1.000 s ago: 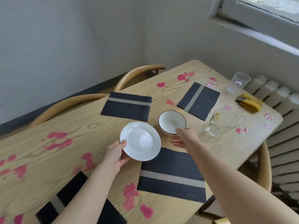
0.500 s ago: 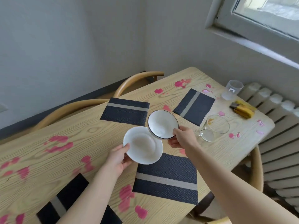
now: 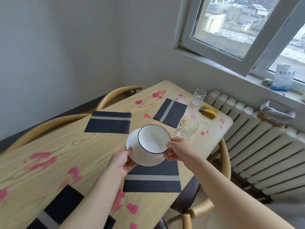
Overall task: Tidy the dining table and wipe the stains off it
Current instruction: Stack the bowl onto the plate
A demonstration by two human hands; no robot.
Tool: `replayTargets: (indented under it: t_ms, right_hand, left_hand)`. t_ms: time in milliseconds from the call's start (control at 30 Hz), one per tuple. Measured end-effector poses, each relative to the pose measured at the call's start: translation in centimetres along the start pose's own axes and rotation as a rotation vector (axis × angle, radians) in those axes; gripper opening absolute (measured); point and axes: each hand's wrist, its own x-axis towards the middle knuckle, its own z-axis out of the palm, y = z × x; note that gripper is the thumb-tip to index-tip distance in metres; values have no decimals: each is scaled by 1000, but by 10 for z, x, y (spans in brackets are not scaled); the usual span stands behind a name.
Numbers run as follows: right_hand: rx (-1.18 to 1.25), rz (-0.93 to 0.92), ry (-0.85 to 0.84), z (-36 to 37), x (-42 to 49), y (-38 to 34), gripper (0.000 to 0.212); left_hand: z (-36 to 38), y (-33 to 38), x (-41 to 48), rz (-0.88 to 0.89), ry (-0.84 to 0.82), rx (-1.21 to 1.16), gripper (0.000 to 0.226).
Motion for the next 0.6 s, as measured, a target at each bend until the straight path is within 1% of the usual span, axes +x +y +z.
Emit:
replayTargets:
  t_ms: [67, 133, 267, 300, 333, 400, 467, 533, 600]
  right_hand:
    - [21, 0, 9, -8, -12, 4, 26]
    - [25, -10, 30, -15, -20, 9, 27]
    - [24, -31, 52, -41, -29, 17, 7]
    - [25, -36, 53, -49, -29, 16, 9]
    - [28, -44, 59, -57, -27, 15, 16]
    - [35, -78, 107, -77, -22, 13, 25]
    - [18, -126, 202, -101, -15, 14, 26]
    - [-48, -157, 283, -124, -7, 17, 25]
    - [-91, -141, 279, -152, 3, 18, 23]
  left_hand:
    - [8, -6, -8, -21, -33, 10, 19]
    - [13, -12, -13, -36, -60, 25, 20]
    - [30, -26, -28, -73, -85, 16, 22]
    - [36, -28, -32, -78, -89, 10, 21]
    - [43, -29, -35, -82, -94, 9, 20]
    - [58, -31, -37, -74, -96, 18, 19]
    - [77, -32, -36, -50, -95, 25, 21]
    - [98, -34, -34, -21, -90, 7, 22]
    - [124, -39, -33, -2, -91, -9, 21]
